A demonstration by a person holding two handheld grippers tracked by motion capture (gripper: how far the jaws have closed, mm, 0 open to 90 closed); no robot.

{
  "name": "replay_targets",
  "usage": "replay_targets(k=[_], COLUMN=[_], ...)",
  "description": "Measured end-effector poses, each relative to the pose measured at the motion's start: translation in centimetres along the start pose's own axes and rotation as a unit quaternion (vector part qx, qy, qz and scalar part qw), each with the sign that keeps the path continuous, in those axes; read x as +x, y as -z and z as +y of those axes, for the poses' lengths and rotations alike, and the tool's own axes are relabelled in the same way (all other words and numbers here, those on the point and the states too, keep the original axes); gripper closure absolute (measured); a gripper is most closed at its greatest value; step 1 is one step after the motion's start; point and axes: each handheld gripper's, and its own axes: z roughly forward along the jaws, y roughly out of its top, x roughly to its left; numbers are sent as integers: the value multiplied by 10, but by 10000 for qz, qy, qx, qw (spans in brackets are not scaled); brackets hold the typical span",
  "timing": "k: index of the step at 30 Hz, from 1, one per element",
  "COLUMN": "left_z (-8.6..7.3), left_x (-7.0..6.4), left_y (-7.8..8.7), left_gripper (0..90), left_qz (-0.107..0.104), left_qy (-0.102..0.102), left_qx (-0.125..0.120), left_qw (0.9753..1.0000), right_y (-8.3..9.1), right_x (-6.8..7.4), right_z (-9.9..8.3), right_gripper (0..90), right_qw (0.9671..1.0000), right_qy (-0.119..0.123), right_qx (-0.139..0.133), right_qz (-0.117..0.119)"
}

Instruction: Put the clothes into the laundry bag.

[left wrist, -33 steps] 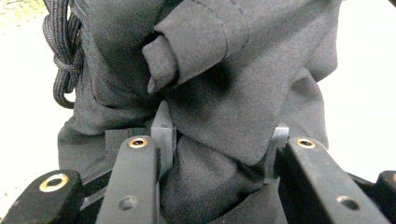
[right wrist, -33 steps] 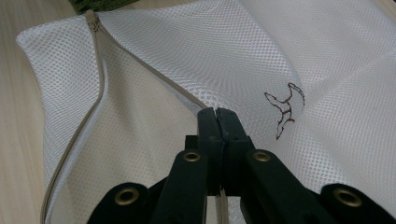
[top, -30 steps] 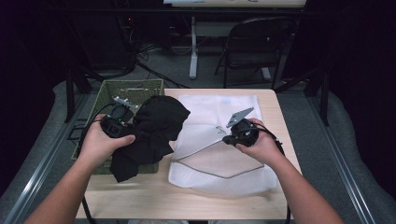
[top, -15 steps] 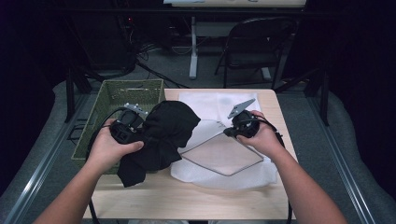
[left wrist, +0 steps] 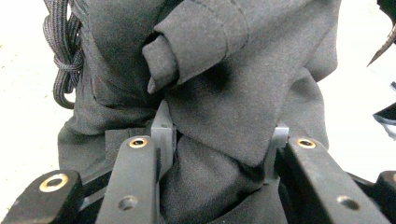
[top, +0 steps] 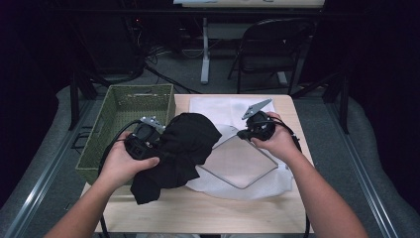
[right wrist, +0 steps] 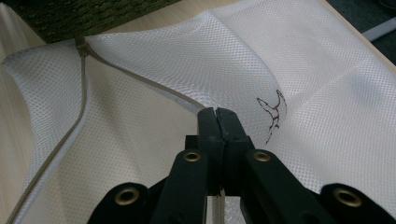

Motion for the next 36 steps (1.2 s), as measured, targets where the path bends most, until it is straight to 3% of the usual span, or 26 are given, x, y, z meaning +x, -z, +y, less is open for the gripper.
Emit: replay_targets(k=[36], left_z=[6], left_x=[-38], left_y=[-40], left_gripper=[612], left_qz=[-359], left_qy=[-460], left_qx=[158], left_qw=[9982], right_y=[2], right_x=[-1], right_z=[4], right_gripper=[898], right_qw=[9999], right_qy=[-51], right_qx=[-91], right_qz=[84])
